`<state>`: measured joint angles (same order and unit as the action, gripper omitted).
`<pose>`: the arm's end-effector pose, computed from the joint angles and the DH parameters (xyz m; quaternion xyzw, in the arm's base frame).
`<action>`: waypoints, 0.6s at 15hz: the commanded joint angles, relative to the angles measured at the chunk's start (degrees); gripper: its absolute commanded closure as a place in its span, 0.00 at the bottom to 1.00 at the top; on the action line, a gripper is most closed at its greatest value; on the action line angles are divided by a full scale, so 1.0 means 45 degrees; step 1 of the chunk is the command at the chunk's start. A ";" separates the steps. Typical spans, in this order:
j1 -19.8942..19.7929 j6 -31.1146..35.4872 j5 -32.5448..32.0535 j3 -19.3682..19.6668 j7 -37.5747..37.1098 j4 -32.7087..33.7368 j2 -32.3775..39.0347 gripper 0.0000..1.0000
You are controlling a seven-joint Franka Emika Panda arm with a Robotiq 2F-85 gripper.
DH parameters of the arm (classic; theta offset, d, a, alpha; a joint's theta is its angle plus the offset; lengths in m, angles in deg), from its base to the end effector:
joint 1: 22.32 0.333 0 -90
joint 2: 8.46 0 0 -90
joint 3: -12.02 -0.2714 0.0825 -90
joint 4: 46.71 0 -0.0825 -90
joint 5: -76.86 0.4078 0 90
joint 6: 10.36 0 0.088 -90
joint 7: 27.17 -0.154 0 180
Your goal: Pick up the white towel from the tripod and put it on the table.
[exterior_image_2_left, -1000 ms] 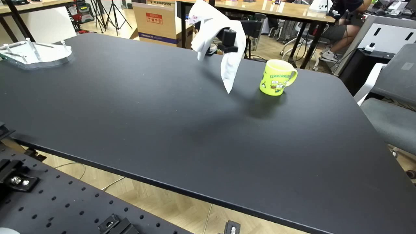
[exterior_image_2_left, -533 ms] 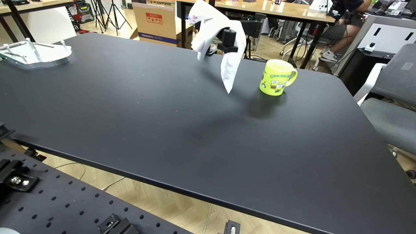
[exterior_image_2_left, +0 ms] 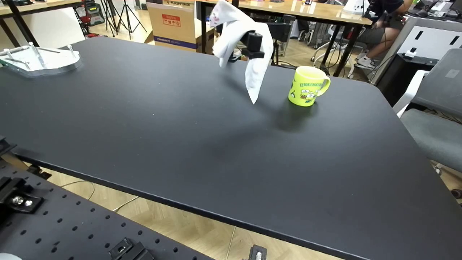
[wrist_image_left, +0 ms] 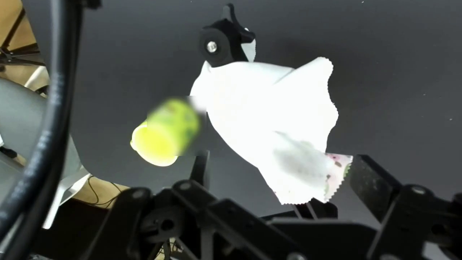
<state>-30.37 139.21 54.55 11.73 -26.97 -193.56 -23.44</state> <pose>0.4943 -0.0683 0.2859 0.9771 0.0855 0.1419 0.1333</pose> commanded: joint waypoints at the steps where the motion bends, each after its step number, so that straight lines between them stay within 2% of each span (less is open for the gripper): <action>1: 0.0104 0.0151 -0.0277 -0.0114 -0.0224 0.0944 0.1176 0.00; 3: 0.0142 0.0036 -0.0455 -0.0133 -0.0243 0.1212 0.1587 0.00; 4: 0.0206 -0.0041 -0.0324 -0.0093 -0.0180 0.1304 0.1745 0.25; 5: 0.0258 -0.0127 -0.0228 -0.0055 -0.0158 0.1381 0.1860 0.27; 9: 0.0433 -0.0680 0.0369 0.0107 0.0223 0.1311 0.1748 0.55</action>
<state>-29.72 139.04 54.59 11.12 -26.86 -188.56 -15.14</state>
